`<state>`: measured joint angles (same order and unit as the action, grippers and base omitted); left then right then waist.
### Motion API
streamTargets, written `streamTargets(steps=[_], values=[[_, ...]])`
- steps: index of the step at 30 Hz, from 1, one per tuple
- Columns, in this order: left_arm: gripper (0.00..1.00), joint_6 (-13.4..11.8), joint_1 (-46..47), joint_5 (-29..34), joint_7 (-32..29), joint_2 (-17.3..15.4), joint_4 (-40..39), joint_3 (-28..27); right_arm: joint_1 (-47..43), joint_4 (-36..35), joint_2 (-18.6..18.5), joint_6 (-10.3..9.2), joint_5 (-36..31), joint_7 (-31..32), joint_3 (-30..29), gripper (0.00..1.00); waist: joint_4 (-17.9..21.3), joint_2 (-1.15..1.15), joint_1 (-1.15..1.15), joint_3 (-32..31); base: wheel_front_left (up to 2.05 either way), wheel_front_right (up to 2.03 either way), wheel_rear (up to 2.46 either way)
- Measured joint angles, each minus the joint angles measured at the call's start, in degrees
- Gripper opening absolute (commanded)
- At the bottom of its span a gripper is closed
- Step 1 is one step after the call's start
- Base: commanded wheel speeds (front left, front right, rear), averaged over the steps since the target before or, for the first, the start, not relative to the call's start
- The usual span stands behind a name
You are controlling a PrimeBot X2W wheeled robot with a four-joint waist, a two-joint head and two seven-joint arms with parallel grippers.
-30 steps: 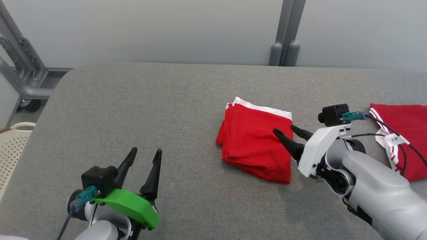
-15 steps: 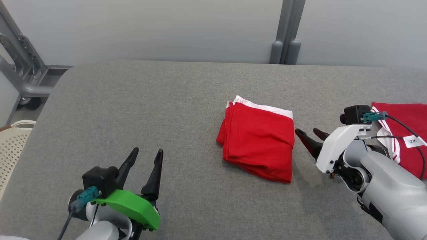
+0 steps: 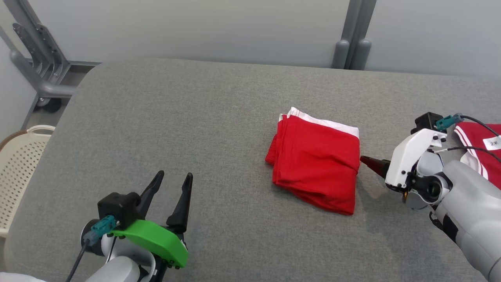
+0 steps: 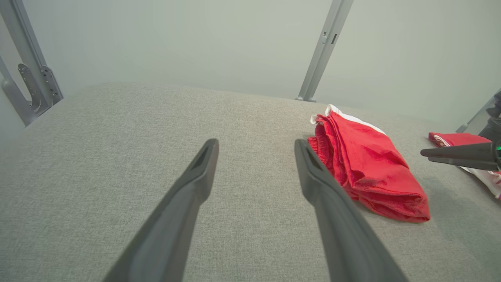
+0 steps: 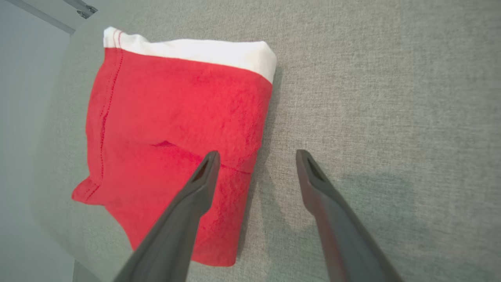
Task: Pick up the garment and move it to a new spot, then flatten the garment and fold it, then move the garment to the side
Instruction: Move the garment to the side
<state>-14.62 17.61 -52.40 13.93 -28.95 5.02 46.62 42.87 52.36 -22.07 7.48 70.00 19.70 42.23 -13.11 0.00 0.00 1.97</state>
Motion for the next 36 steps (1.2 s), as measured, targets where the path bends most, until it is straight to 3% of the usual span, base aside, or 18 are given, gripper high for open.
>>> streamTargets(steps=[15,29,30,32,36], values=[[1.00,0.5,0.8,0.0,-0.2,0.4,0.5,0.0,1.2,6.0,2.7,0.00,5.6,4.8,-4.3,1.00,-4.2,0.00,0.00,2.2,0.00,0.00,0.00],[1.00,1.0,1.6,0.0,0.1,0.9,1.1,-0.2,2.4,9.1,3.6,0.00,7.0,6.5,-5.0,1.00,-6.1,0.00,0.00,4.2,0.00,0.00,0.00],[1.00,1.0,1.6,0.0,0.1,0.9,1.2,-0.2,2.4,8.8,3.8,0.00,7.1,6.4,-5.1,0.92,-6.1,0.00,0.00,4.3,0.00,0.00,0.00],[1.00,1.0,1.7,0.0,0.2,1.0,1.3,-0.2,2.3,8.1,3.9,0.00,7.3,6.0,-5.2,0.04,-6.2,0.00,0.00,4.2,0.00,0.00,0.00],[1.00,1.0,1.8,0.0,0.3,1.0,1.5,-0.2,1.7,6.6,3.8,0.00,7.6,5.4,-5.2,0.00,-6.1,0.00,0.00,3.9,0.00,0.00,0.00]])
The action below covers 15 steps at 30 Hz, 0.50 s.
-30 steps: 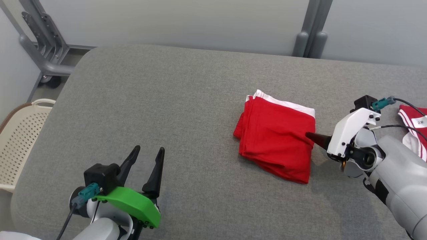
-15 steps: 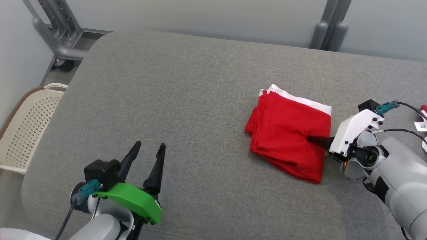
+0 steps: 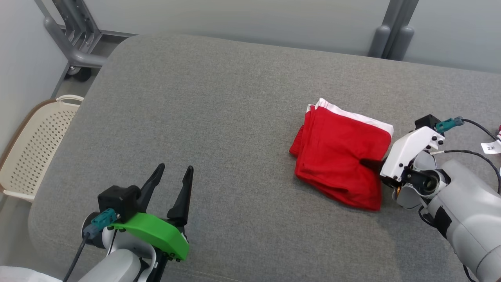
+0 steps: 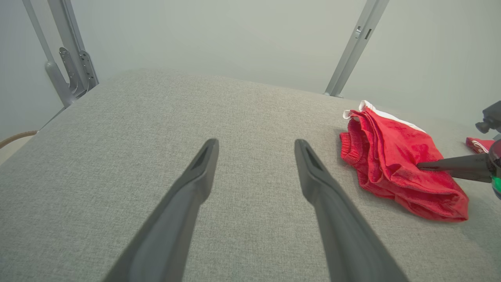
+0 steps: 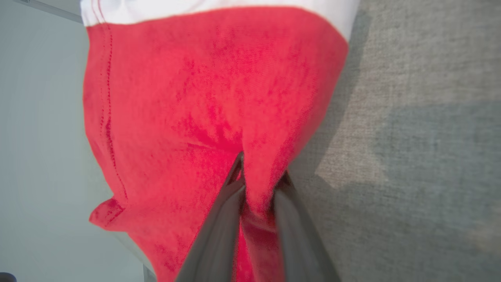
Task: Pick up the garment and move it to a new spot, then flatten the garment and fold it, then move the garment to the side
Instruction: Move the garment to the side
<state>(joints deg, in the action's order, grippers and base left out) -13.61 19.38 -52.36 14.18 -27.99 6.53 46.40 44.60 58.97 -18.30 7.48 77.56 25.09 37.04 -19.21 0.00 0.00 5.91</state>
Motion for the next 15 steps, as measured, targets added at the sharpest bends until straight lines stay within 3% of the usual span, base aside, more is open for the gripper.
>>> streamTargets(steps=[15], values=[[1.00,-0.3,-0.3,0.0,0.0,-0.3,-0.4,0.2,-2.4,-7.3,-2.1,0.00,-0.1,-2.4,1.9,0.00,2.6,0.00,0.00,-2.6,0.00,0.00,0.00]])
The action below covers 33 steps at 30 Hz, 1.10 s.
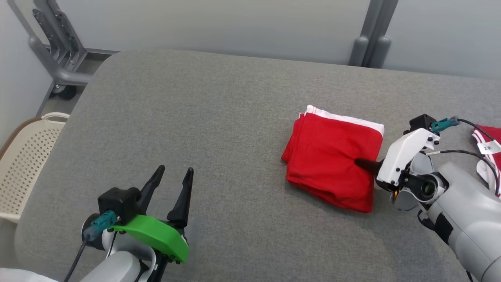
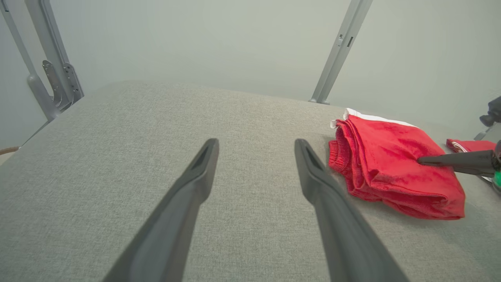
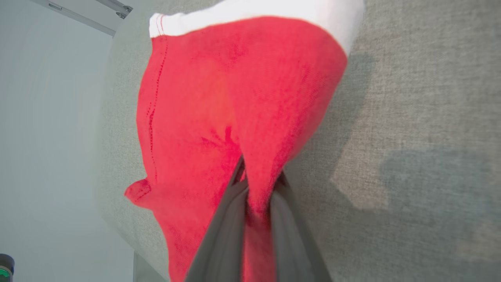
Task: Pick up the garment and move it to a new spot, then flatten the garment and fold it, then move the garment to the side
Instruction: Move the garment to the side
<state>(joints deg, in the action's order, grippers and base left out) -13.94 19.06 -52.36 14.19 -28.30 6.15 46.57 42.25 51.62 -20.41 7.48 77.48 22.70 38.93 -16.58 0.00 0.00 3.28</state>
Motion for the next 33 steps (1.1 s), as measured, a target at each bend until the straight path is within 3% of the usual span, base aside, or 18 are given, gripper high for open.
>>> streamTargets(steps=[10,23,33], values=[[1.00,1.2,0.0,2.9,0.4,-0.4,-1.8,1.2,-2.1,-4.2,-0.7,0.00,0.0,1.2,2.2,0.00,6.2,0.00,0.00,-1.4,0.00,0.00,0.00],[1.00,3.6,0.3,6.2,0.6,0.5,-3.4,1.9,-2.0,-8.6,-2.1,0.00,-1.7,3.5,5.8,0.00,18.5,0.00,0.00,-2.9,0.00,0.00,0.00],[1.00,5.1,0.5,7.9,0.8,1.6,-3.2,1.6,-1.9,-10.4,-2.1,0.00,-2.0,3.7,6.8,0.00,25.6,0.00,0.00,-2.7,0.00,0.00,0.00]])
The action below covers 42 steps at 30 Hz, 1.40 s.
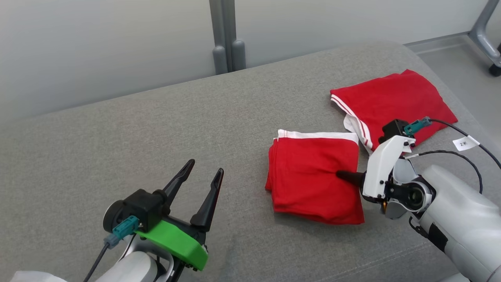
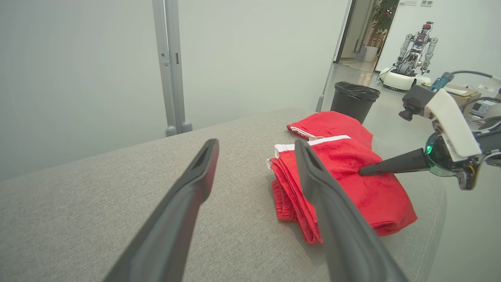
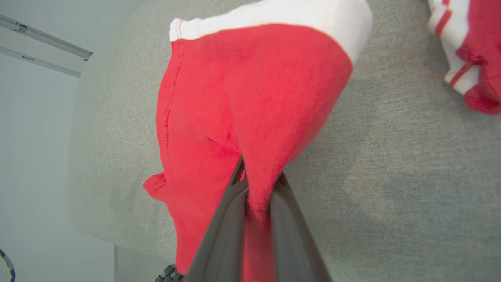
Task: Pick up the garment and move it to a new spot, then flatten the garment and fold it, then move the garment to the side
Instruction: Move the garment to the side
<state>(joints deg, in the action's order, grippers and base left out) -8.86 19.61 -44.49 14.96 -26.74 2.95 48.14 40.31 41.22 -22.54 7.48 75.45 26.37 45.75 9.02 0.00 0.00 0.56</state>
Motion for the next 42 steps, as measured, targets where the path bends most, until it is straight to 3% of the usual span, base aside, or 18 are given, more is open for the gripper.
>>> streamTargets(steps=[8,15,23,35,42], values=[[1.00,0.8,0.3,0.8,0.0,1.0,0.8,-0.1,0.2,-0.9,-0.4,0.00,0.0,-0.8,0.0,0.00,2.9,0.00,0.00,0.6,0.00,0.00,0.00],[1.00,1.5,0.3,1.2,0.0,1.4,1.2,-0.3,1.0,-4.8,-1.4,0.00,0.0,-2.9,0.3,0.00,2.6,0.00,0.00,1.2,0.00,0.00,0.00],[1.00,2.0,1.4,1.6,-0.2,1.4,1.3,-0.3,6.3,-7.5,-5.6,0.00,-3.2,-1.7,2.7,0.00,1.5,0.00,0.00,3.6,0.00,0.00,0.00],[1.00,2.6,4.5,2.3,-0.8,0.6,1.3,-0.6,13.6,-18.1,-18.1,0.00,-4.6,-0.9,7.2,0.00,-1.6,0.00,0.00,9.7,0.00,0.00,0.00],[1.00,2.7,6.4,2.9,-1.6,-1.0,0.7,-1.1,17.0,-23.4,-24.8,0.00,-6.3,-8.3,11.9,0.00,-3.4,0.00,0.00,13.7,0.00,0.00,0.00]])
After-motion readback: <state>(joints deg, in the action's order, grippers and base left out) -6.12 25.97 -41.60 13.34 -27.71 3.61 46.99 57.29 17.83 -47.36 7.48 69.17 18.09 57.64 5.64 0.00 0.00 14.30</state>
